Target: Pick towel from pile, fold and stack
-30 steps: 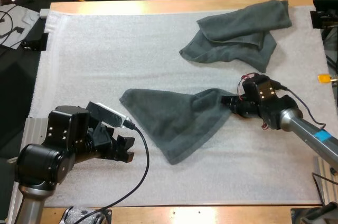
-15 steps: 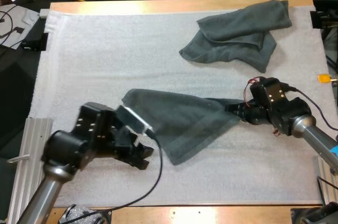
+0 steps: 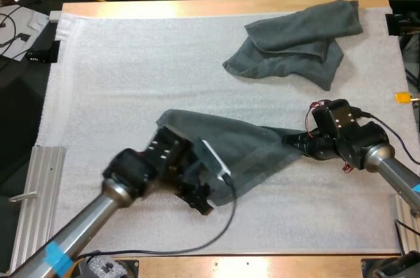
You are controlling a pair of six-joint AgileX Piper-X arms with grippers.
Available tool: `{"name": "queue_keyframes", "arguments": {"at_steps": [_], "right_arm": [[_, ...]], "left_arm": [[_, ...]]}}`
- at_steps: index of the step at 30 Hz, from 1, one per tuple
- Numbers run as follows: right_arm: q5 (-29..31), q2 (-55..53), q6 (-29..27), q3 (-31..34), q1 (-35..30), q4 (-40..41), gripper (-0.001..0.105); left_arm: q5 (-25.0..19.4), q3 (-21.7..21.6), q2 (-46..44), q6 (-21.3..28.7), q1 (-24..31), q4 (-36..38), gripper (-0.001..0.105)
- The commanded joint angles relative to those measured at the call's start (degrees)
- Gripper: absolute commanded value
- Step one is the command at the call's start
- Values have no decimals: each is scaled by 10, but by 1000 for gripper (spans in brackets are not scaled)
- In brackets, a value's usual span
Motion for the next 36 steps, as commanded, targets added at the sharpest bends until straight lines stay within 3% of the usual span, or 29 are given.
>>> {"name": "queue_keyframes", "arguments": {"at_steps": [1,7,17,21,23,29,34,36], "right_arm": [[-3,-3,-2,-1,-1,7,0],[-7,-4,-2,-2,-2,16,0],[-8,-7,-5,0,-2,24,0],[-3,-6,-4,-1,-1,17,0],[-2,-4,-4,-1,0,17,0],[-1,-4,-4,0,1,17,0],[-1,-4,-5,-2,-1,18,0],[-2,-6,-5,-1,0,19,0]], "left_arm": [[-54,-1,44,6,-54,-29,57],[-108,0,127,2,-86,-64,57],[-114,1,224,-4,-88,-107,54],[-118,1,234,0,-89,-106,46],[-124,0,236,0,-90,-100,37],[-129,0,240,1,-90,-87,26],[-138,-3,241,0,-89,-75,2],[-139,-8,239,0,-88,-67,0]]}}
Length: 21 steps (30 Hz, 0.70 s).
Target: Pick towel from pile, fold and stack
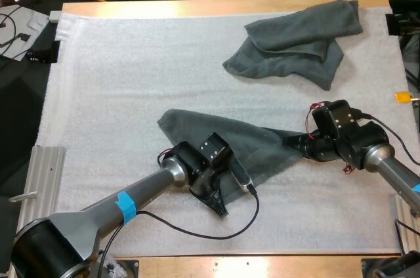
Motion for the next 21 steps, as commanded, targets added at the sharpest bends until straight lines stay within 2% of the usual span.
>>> {"name": "queue_keyframes", "arguments": {"at_steps": [1,8,13,21], "right_arm": [[1,-5,-5,0,0,7,0],[-1,-15,-11,0,-1,8,0],[-4,-26,-21,-1,-2,6,0],[2,-104,-23,-2,-2,38,0]], "left_arm": [[-13,-12,-4,-1,-2,15,0],[-12,-49,-50,-6,-3,42,0],[-12,-42,-82,-3,-4,47,0],[-19,-49,-151,-2,-4,88,0]]}}
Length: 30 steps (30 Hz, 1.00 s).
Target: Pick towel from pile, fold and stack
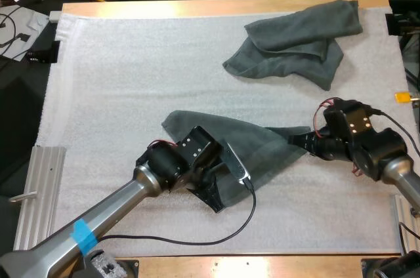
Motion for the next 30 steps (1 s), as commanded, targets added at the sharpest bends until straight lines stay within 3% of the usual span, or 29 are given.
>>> {"name": "queue_keyframes", "arguments": {"at_steps": [1,7,12,14,15,21,30], "right_arm": [[2,-34,-6,-1,-2,28,0],[-1,-30,-3,-2,-3,36,0],[-3,-21,-6,-3,-5,37,0],[-2,-29,-5,-1,-4,30,0],[-2,-30,-5,-1,-2,32,0],[-2,-30,-5,-1,-3,37,0],[0,-30,-4,-2,-2,45,0]], "left_arm": [[-6,-6,-22,0,-4,19,0],[-2,-4,-7,5,-4,13,4],[0,4,21,8,-7,-1,44],[12,-1,15,8,-4,-2,45],[29,-1,12,12,-3,-9,51],[49,2,30,21,-24,-36,49],[-12,8,88,21,-76,-67,49]]}}
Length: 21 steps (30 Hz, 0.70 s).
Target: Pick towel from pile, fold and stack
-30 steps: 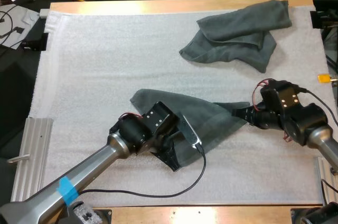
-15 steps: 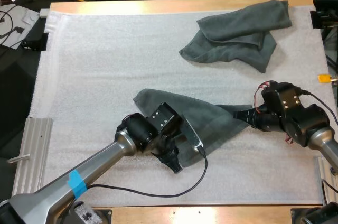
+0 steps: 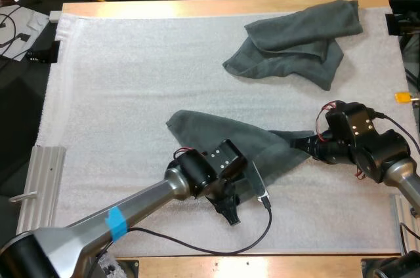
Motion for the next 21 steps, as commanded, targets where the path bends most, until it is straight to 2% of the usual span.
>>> {"name": "queue_keyframes", "arguments": {"at_steps": [1,15,21], "right_arm": [[1,-5,-4,-2,-1,11,0],[-2,-8,-3,-4,-1,13,0],[-3,-12,-3,-4,0,14,0]], "left_arm": [[-28,1,25,4,-9,-13,48],[-19,-1,87,-5,-9,-22,47],[-19,0,95,-7,-9,-24,38]]}}
